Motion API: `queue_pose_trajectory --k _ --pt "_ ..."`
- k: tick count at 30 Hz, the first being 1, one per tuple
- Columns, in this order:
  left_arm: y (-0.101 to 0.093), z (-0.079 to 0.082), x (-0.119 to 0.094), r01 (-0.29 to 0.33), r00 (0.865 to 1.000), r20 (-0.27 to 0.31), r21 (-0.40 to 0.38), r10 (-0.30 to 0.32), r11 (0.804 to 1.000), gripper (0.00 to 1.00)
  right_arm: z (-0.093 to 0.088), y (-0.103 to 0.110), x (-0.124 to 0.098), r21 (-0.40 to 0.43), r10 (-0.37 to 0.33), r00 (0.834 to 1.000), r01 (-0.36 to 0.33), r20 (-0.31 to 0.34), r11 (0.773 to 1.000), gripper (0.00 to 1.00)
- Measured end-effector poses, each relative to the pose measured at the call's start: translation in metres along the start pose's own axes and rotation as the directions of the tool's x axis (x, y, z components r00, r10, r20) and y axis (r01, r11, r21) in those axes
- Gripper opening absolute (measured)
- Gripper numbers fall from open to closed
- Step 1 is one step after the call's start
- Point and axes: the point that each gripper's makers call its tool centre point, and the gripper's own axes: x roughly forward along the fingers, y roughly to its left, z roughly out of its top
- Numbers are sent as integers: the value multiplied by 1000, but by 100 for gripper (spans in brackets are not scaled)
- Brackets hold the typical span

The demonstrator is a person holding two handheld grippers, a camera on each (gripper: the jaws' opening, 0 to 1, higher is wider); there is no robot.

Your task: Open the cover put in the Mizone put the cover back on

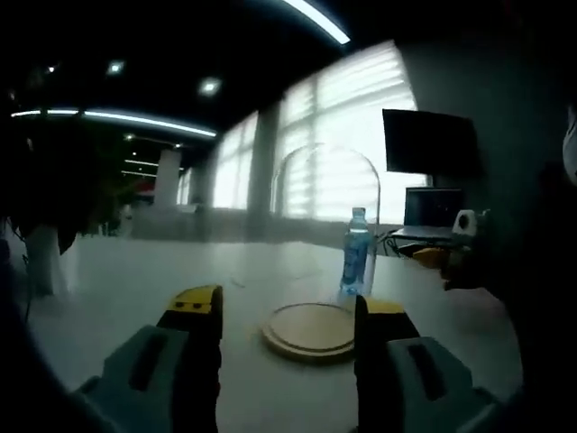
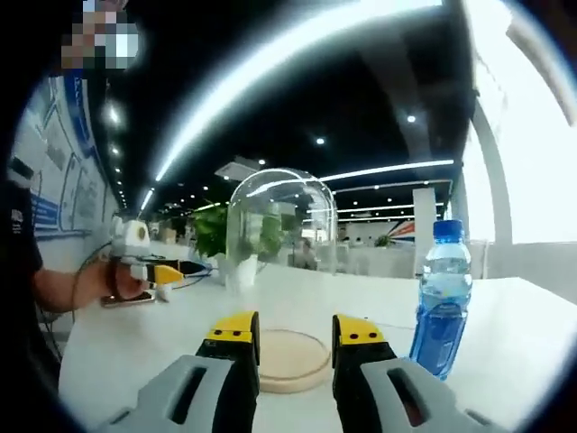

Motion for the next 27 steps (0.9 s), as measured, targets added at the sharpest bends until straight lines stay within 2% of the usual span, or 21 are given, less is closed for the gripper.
queue_pose_trajectory --k 8,12,15,20,24,27 --pt "3 13 11 12 1000 13 4 -12 1000 47 8 -2 13 -19 31 1000 -31 2 999 28" --pt "0 14 19 45 999 -13 -5 -45 999 46 11 4 18 -41 68 998 -68 -6 997 29" --pt "0 19 25 52 999 -15 24 -52 998 47 17 6 23 -70 82 997 -81 2 994 30" --pt "-5 28 37 93 996 -17 22 -93 995 47 28 5 32 -41 110 994 -109 24 993 33" --pt "-1 30 41 84 996 -17 70 -83 994 45 35 1 35 -26 122 991 -121 55 992 34" --pt "2 32 44 89 996 -24 56 -88 994 45 37 -4 37 -23 119 991 -117 58 993 34"
